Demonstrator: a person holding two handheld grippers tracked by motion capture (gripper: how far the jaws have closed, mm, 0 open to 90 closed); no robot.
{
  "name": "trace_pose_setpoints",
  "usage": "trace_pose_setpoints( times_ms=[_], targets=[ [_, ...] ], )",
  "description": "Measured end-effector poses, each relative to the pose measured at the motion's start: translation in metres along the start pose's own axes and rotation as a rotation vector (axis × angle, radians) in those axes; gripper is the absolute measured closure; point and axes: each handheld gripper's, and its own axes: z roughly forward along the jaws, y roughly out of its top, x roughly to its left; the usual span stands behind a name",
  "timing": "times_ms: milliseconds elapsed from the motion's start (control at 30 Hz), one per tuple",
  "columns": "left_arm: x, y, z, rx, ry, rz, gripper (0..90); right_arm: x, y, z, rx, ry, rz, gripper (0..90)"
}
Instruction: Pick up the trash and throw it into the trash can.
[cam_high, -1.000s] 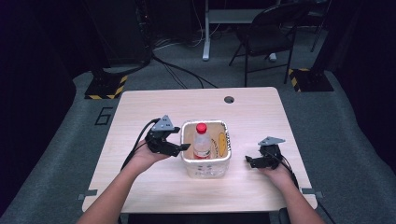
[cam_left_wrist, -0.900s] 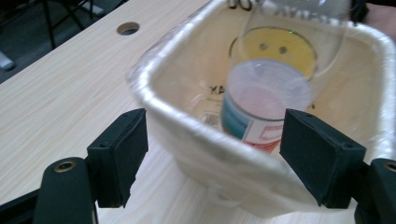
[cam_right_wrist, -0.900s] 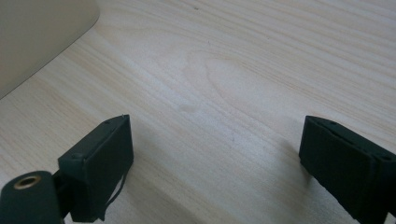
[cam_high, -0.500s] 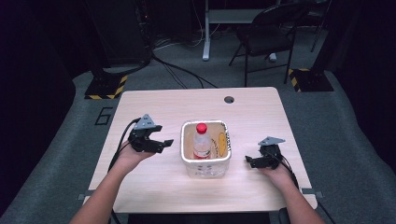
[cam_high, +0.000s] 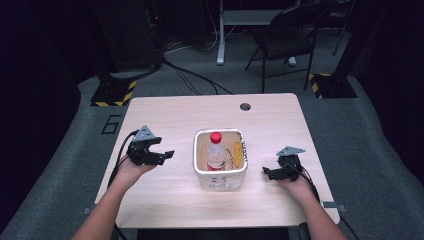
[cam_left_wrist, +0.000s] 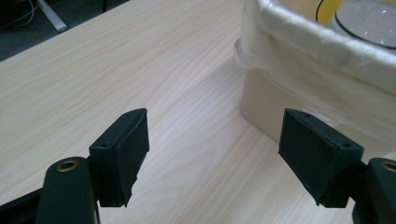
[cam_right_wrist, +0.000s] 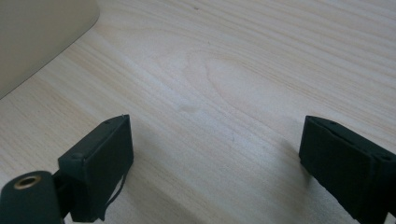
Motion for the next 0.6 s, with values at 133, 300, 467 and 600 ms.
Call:
trace_pose_setpoints(
  times_ms=[133, 300, 467, 600],
  targets=[
    [0.003, -0.011, 0.003, 0.008, 0.007, -0.016, 24.0, 0.000, 0.000, 0.000, 0.000, 0.000, -0.001, 9.3],
    [0.006, -0.024, 0.007, 0.026, 0.019, -0.021, 24.0, 0.000, 0.000, 0.000, 0.000, 0.000, -0.001, 9.3],
    [0.008, -0.037, 0.012, 0.056, 0.036, -0.008, 24.0, 0.000, 0.000, 0.000, 0.001, -0.001, 0.000, 9.4],
    [0.011, -0.047, 0.014, 0.070, 0.039, -0.020, 24.0, 0.000, 0.000, 0.000, 0.001, -0.001, 0.002, 9.4]
  ],
)
